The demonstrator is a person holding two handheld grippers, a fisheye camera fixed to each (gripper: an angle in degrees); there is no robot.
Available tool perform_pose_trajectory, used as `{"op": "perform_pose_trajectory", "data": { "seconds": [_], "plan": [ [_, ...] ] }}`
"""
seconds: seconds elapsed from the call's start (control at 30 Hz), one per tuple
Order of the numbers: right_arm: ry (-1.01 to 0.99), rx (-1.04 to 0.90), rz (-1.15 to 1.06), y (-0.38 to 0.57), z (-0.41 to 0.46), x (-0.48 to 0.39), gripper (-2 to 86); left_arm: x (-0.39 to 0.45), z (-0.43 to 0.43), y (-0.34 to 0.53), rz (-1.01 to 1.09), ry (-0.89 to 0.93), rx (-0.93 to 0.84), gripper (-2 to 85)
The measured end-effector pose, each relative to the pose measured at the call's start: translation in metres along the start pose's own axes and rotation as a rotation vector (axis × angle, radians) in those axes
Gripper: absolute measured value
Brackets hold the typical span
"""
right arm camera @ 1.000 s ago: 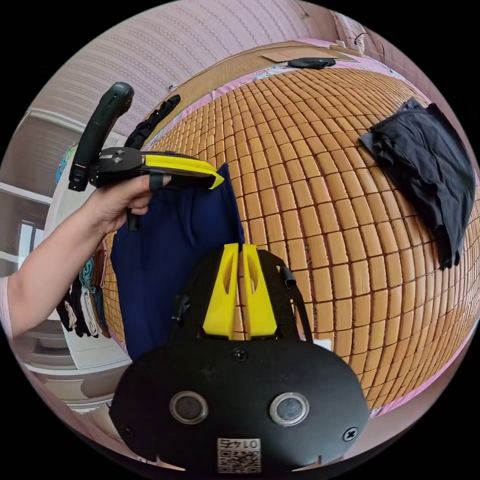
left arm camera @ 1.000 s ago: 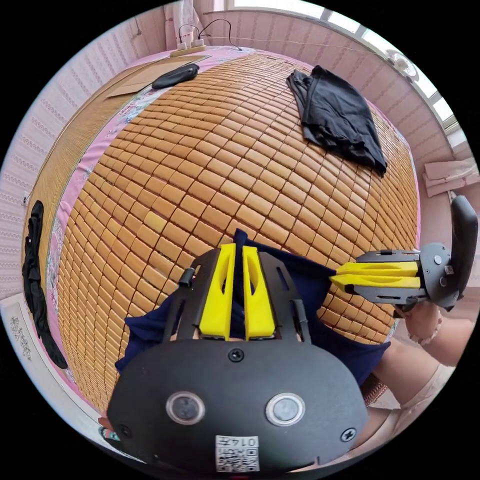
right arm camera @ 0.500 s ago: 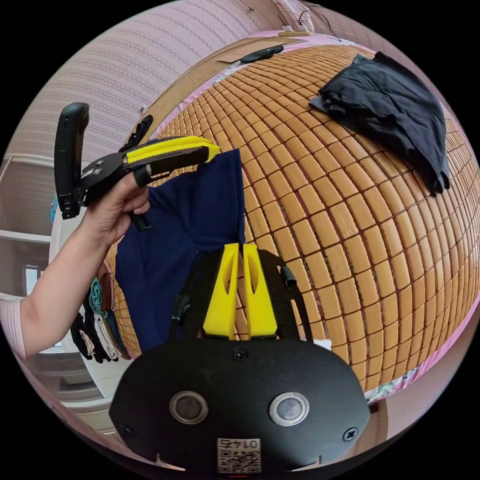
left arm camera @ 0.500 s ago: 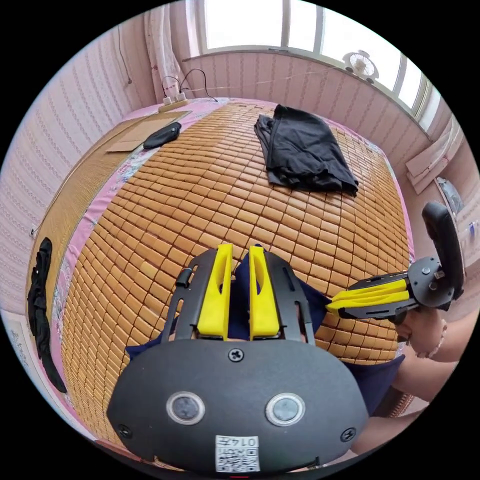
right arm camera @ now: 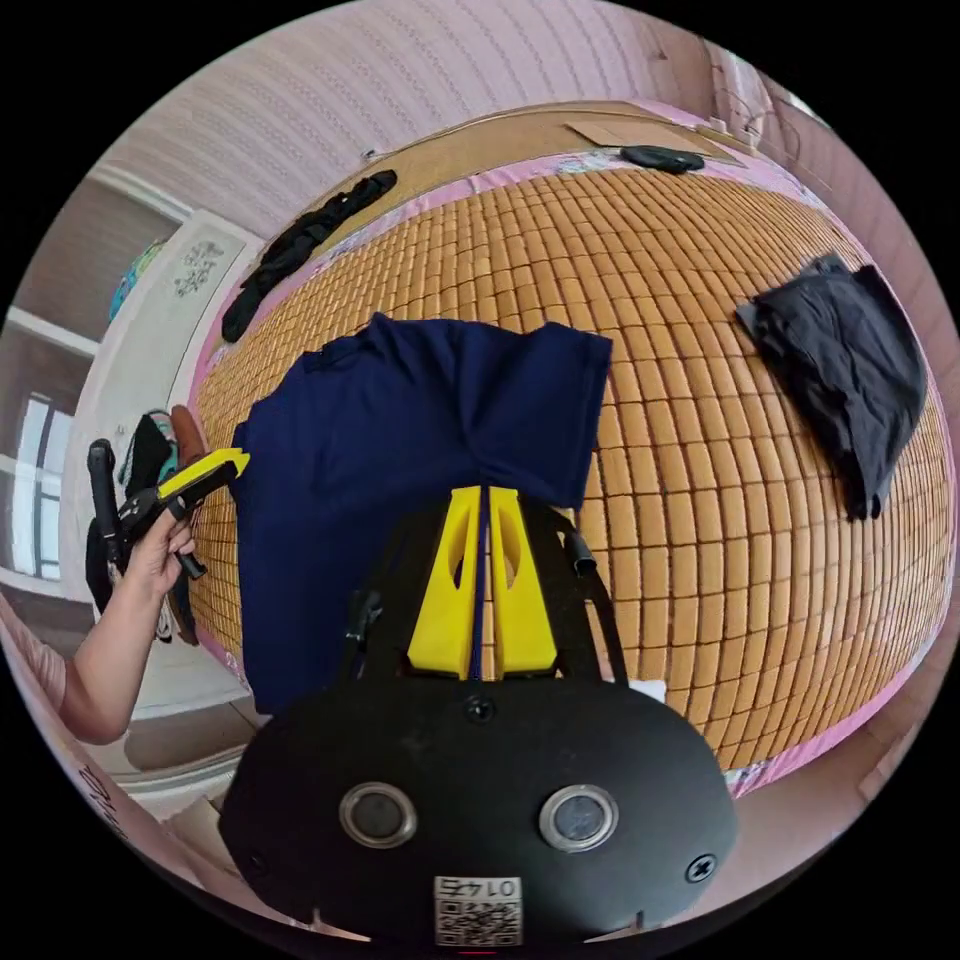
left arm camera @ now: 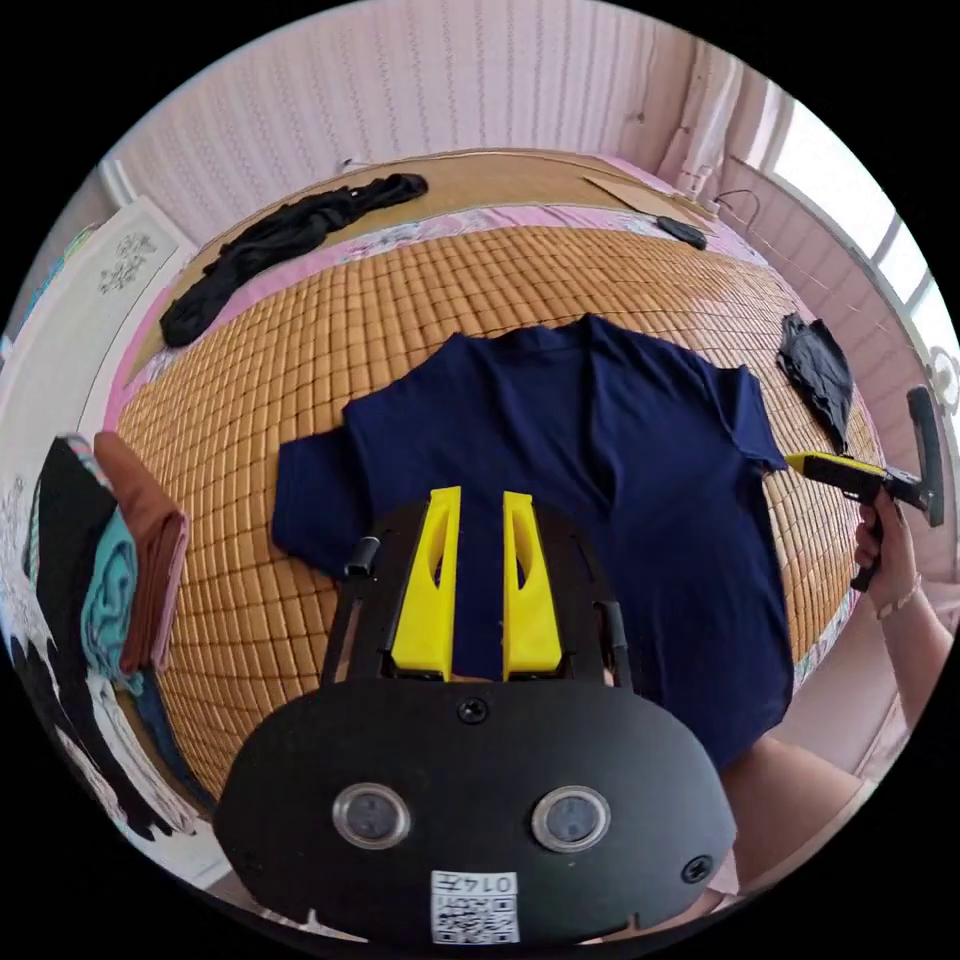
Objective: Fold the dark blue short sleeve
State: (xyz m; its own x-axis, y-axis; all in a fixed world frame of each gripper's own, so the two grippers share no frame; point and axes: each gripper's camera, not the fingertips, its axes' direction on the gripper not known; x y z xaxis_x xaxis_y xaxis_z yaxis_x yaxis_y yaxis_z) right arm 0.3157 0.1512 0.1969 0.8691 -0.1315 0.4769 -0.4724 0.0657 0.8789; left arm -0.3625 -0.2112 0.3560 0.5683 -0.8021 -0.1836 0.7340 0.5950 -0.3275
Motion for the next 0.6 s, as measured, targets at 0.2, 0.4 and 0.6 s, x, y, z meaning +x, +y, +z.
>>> {"op": "perform_pose_trajectory", "data": {
  "seconds": [0.2, 0.4, 0.6],
  "plan": [
    [-0.114, -0.101, -0.455, -0.063, 0.069, -0.173, 4.6, -0.113, -0.016, 0.100, -0.304, -0.043, -0.001, 6.2],
    [-0.206, -0.177, -0.772, -0.109, 0.131, -0.336, 6.3, -0.184, -0.014, 0.139, -0.432, -0.014, 0.058, 6.1],
    [-0.061, -0.224, -0.760, -0.152, 0.212, -0.430, 11.2, -0.215, -0.015, 0.159, -0.467, 0.120, 0.076, 6.1]
  ]
}}
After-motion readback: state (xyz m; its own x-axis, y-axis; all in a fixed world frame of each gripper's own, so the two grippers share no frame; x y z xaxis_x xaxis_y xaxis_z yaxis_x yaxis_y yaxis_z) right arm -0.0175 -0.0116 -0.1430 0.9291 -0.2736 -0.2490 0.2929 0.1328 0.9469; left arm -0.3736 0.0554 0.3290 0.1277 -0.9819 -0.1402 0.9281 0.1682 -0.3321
